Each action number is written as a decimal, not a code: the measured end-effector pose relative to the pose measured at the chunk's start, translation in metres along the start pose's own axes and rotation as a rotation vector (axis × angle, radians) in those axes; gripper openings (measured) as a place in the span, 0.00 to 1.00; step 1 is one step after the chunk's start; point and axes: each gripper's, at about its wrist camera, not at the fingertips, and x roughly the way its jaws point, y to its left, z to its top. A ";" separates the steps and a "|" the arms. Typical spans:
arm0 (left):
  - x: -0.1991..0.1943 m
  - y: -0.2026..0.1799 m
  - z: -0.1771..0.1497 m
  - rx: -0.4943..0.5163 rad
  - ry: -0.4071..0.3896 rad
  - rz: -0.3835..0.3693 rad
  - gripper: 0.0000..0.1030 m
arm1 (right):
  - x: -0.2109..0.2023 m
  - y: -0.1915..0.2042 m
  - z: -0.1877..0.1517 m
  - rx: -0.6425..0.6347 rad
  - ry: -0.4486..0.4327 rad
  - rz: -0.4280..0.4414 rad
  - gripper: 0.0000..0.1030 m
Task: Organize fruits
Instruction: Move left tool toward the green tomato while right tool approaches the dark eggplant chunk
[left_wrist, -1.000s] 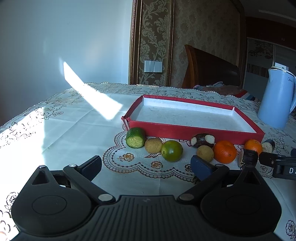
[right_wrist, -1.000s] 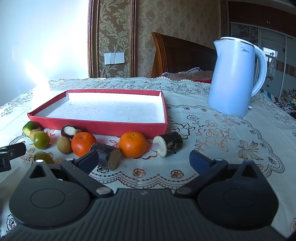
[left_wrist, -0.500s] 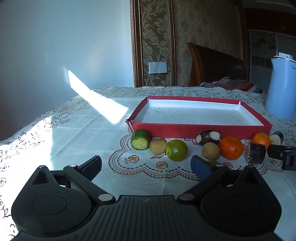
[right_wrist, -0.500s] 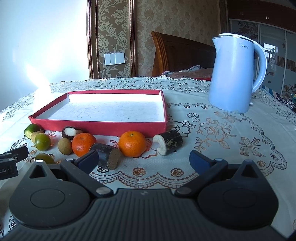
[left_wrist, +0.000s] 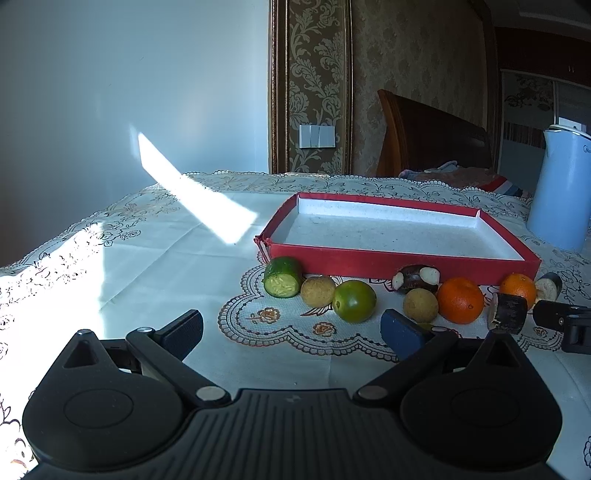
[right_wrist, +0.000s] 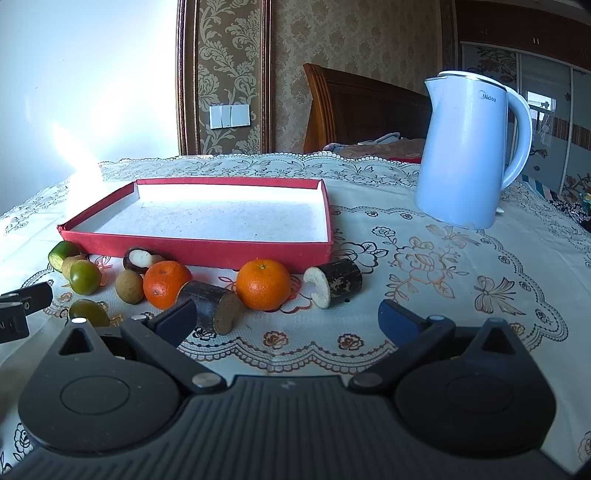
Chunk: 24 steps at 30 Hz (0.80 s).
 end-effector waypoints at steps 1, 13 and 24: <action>-0.001 0.001 0.000 -0.003 -0.009 -0.006 1.00 | 0.000 -0.001 0.000 0.001 -0.001 0.003 1.00; -0.005 0.009 -0.001 -0.066 -0.023 -0.074 1.00 | -0.002 -0.006 -0.001 0.022 -0.002 0.027 1.00; -0.012 -0.013 -0.005 0.042 -0.032 -0.062 1.00 | -0.013 -0.019 -0.007 -0.019 0.002 0.024 1.00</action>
